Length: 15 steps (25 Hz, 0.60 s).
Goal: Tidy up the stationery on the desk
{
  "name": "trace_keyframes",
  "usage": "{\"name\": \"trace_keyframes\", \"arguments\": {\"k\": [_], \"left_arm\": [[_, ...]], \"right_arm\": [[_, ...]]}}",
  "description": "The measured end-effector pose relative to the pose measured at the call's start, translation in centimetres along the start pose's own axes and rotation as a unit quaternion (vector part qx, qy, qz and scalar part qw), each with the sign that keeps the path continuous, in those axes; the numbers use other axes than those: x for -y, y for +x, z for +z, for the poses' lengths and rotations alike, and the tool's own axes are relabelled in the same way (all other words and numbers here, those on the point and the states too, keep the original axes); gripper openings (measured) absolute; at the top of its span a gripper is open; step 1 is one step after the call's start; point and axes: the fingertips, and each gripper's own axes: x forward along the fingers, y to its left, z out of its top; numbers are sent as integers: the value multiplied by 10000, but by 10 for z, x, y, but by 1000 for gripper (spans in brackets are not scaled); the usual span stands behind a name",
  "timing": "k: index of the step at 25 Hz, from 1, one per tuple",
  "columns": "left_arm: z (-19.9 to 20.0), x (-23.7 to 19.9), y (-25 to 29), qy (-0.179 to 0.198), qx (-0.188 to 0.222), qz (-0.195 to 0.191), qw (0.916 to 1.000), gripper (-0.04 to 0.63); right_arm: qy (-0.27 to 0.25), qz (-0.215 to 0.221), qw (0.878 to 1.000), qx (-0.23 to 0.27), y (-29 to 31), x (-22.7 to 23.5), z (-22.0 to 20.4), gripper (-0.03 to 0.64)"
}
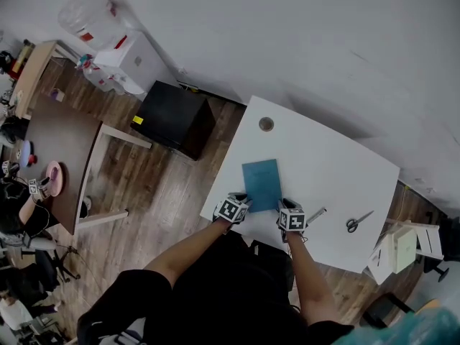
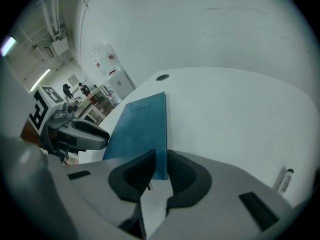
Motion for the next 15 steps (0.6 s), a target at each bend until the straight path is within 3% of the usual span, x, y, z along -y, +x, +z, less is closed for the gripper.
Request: {"name": "trace_keyframes", "arguments": {"k": [3, 9, 15], "left_arm": [[-1, 2, -5, 72, -164, 111, 9998, 118], [-5, -7, -13, -263, -63, 126, 9996, 118], [1, -35, -25, -197, -32, 192, 9996, 118]], "right_arm": [[20, 53, 10000, 46, 0, -5, -3, 80], [226, 76, 9997, 115, -3, -22, -19, 80], [293, 212, 9993, -89, 2, -64, -38, 81]]}}
